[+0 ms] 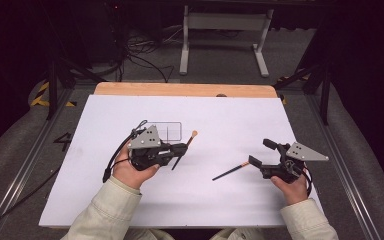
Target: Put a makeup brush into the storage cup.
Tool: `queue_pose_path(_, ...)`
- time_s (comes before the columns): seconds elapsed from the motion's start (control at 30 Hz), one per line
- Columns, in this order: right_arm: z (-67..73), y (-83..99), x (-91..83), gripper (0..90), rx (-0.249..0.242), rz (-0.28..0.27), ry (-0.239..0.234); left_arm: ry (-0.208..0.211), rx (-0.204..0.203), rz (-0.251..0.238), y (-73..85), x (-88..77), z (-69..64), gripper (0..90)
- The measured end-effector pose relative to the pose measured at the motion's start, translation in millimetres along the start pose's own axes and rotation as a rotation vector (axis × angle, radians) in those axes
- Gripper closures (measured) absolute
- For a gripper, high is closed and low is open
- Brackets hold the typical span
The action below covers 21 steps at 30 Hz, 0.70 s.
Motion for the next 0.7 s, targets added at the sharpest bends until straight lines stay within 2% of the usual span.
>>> queue_pose_path(0.13,0.4,0.1,0.2,12.9,0.0,0.003,-0.001,-0.019,-0.011,-0.062,-0.8,-5.0,1.7,83.0)
queue_pose_path(0.4,0.9,0.4,1.0,12.9,-0.002,0.009,-0.001,-0.037,-0.036,-0.098,-1.9,-10.6,6.0,83.0)
queue_pose_path(0.47,1.1,0.6,0.9,12.9,-0.001,0.009,-0.001,-0.034,-0.051,-0.109,-2.6,-11.4,7.7,83.0)
queue_pose_path(0.5,1.2,0.7,0.7,12.7,-0.002,0.01,0.0,-0.036,-0.072,-0.114,-2.7,-12.2,8.9,83.0)
queue_pose_path(0.57,1.2,0.8,0.8,12.7,-0.003,0.01,0.003,-0.04,-0.068,-0.117,-2.9,-12.5,10.2,83.0)
queue_pose_path(0.7,1.3,1.4,1.4,12.7,-0.004,0.012,-0.001,-0.054,-0.089,-0.138,-3.5,-14.5,13.7,83.0)
Point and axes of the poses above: each handheld gripper's, and its own axes: x roughly forward along the jaws, y roughly out of its underside, z roughly to its left, the point moved 1 cm from there along x, roughly forward along the jaws, and after that the axes turned 13 degrees about -y, right-handed, at the moved point
